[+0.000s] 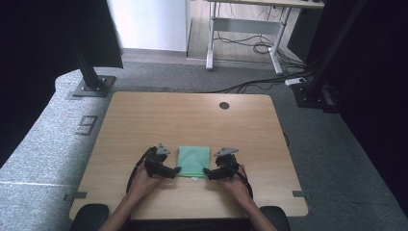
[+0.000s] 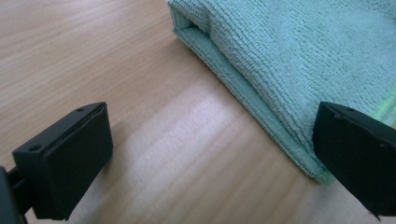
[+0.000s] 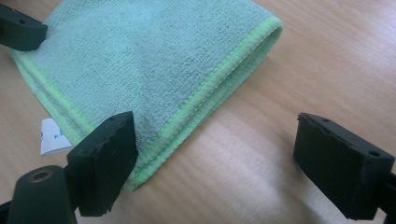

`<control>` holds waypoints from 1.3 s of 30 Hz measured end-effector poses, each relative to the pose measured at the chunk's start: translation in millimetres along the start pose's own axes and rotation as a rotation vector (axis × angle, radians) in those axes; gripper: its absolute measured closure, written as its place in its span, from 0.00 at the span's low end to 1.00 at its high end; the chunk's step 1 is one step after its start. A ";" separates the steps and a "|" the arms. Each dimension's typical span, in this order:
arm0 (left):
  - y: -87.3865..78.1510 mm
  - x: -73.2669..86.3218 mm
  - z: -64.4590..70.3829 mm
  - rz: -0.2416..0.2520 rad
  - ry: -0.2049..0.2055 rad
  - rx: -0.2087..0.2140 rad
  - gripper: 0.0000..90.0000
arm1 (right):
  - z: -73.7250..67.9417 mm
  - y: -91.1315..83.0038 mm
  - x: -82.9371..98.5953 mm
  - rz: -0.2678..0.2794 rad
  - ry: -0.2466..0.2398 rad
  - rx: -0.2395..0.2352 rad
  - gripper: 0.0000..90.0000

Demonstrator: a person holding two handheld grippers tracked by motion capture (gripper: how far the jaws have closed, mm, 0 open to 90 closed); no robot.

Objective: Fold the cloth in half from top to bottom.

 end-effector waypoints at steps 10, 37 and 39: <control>12.6 -17.7 -11.9 0.003 -0.014 -0.011 0.00 | 20.8 11.4 -7.7 0.002 0.029 0.031 0.14; 37.7 -54.1 -38.2 0.009 -0.043 -0.031 0.00 | 61.5 35.8 -25.8 0.013 0.075 0.076 0.14; 37.6 -54.2 -38.2 0.009 -0.041 -0.025 0.00 | 61.9 36.1 -25.7 0.018 0.074 0.075 0.14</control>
Point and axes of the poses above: each handheld gripper's, and its own axes: y roughly forward along the jaws, x roughly out of its underside, z roughly to its right, the point moved 7 cm from there along y, roughly forward along the jaws, and after that the axes turned 12 degrees about -y, right-handed, at the moved point
